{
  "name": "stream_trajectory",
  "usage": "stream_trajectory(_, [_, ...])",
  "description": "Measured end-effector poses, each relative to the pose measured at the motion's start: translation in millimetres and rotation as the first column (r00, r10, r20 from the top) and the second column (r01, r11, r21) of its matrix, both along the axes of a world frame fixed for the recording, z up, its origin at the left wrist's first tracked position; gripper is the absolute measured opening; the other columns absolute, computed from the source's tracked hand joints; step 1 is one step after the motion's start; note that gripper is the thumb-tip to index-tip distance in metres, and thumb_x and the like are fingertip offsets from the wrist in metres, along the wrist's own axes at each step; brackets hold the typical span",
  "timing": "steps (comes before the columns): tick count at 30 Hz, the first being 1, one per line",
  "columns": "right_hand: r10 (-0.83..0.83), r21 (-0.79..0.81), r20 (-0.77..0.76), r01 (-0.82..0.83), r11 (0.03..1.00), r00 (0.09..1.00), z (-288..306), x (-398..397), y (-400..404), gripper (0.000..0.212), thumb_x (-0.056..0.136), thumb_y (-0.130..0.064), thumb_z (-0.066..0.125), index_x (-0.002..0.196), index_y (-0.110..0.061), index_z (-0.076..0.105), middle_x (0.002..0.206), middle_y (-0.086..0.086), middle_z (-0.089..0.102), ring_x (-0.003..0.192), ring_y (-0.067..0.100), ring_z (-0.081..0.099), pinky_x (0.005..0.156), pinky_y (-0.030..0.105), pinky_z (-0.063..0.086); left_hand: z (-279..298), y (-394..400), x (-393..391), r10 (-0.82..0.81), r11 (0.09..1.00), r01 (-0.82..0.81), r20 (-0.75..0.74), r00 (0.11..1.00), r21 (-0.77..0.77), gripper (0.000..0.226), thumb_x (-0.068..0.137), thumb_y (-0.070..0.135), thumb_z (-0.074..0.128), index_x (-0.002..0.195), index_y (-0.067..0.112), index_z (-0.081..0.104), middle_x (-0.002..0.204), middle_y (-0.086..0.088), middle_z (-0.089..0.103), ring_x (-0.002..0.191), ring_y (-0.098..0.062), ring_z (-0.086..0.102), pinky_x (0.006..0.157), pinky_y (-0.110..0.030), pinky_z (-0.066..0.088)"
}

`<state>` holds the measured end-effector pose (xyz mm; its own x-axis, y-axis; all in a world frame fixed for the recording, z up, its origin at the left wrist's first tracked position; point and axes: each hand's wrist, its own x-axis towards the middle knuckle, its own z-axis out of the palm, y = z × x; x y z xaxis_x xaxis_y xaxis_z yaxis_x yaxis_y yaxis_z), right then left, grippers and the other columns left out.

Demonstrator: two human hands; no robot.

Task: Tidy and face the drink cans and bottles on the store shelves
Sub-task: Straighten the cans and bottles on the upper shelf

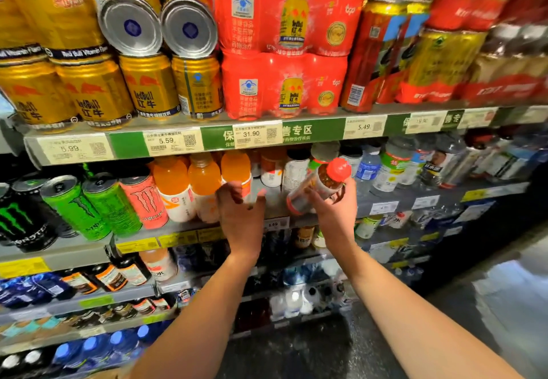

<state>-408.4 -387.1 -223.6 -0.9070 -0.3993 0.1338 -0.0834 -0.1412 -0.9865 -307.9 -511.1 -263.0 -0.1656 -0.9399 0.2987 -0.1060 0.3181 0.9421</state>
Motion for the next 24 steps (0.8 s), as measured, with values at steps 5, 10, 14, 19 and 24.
stream_trajectory(5, [-0.066, -0.025, 0.018, 0.067, 0.997, 0.998, -2.0, -32.3, 35.9, 0.050, 0.079, 0.014, 0.072, 0.118, -0.010, 0.051, 0.102, -0.001, 0.065, 0.084, -0.006, 0.068, 0.072, 0.012, 0.052, -9.1, 26.6, -32.4, -0.215, 0.977, 0.215, 0.033, 0.976, 0.007, 0.046, 0.073, 0.050, 0.077, 0.099, 0.026, 0.048, 0.087, -0.005, 0.057, 0.079, -0.026, 0.058, 0.076, -0.043, 0.051])
stream_trajectory(10, [-0.143, -0.052, -0.023, 0.141, 0.989, 0.989, -2.3, -75.3, 81.7, 0.046, 0.079, 0.017, 0.070, 0.113, -0.008, 0.051, 0.094, -0.001, 0.064, 0.077, -0.005, 0.066, 0.071, 0.012, 0.051, -2.4, 68.3, -72.8, -0.377, 0.925, 0.375, 0.025, 0.926, 0.061, 0.044, 0.075, 0.028, 0.088, 0.100, 0.019, 0.053, 0.090, -0.003, 0.064, 0.075, -0.013, 0.063, 0.069, -0.025, 0.050])
stream_trajectory(14, [-0.233, 0.009, -0.089, 0.235, 0.972, 0.968, -12.7, -129.1, 133.4, 0.043, 0.074, -0.003, 0.084, 0.099, -0.026, 0.056, 0.087, -0.010, 0.068, 0.081, 0.006, 0.067, 0.076, 0.026, 0.053, 3.5, 118.5, -127.4, -0.443, 0.892, 0.436, 0.044, 0.895, 0.117, 0.041, 0.073, 0.025, 0.089, 0.096, 0.030, 0.055, 0.090, -0.002, 0.070, 0.079, -0.011, 0.067, 0.072, -0.029, 0.054])
stream_trajectory(19, [-0.305, 0.072, -0.124, 0.315, 0.946, 0.944, -15.7, -203.7, 204.5, 0.054, 0.065, -0.029, 0.086, 0.108, -0.039, 0.056, 0.101, -0.013, 0.068, 0.091, 0.000, 0.065, 0.085, 0.022, 0.051, 6.5, 200.0, -208.5, -0.512, 0.845, 0.509, -0.025, 0.859, 0.162, 0.037, 0.076, 0.019, 0.087, 0.098, 0.029, 0.059, 0.092, 0.003, 0.070, 0.072, 0.001, 0.062, 0.070, -0.025, 0.052])
stream_trajectory(24, [-0.281, 0.133, -0.097, 0.292, 0.947, 0.955, -22.5, -275.8, 280.1, 0.062, 0.062, -0.043, 0.086, 0.115, -0.033, 0.055, 0.105, -0.008, 0.069, 0.100, 0.015, 0.066, 0.091, 0.037, 0.053, 10.5, 268.2, -303.9, -0.534, 0.830, 0.527, -0.016, 0.846, 0.182, 0.036, 0.079, -0.022, 0.066, 0.099, 0.005, 0.054, 0.069, 0.005, 0.048, 0.054, 0.006, 0.046, 0.060, -0.009, 0.045])
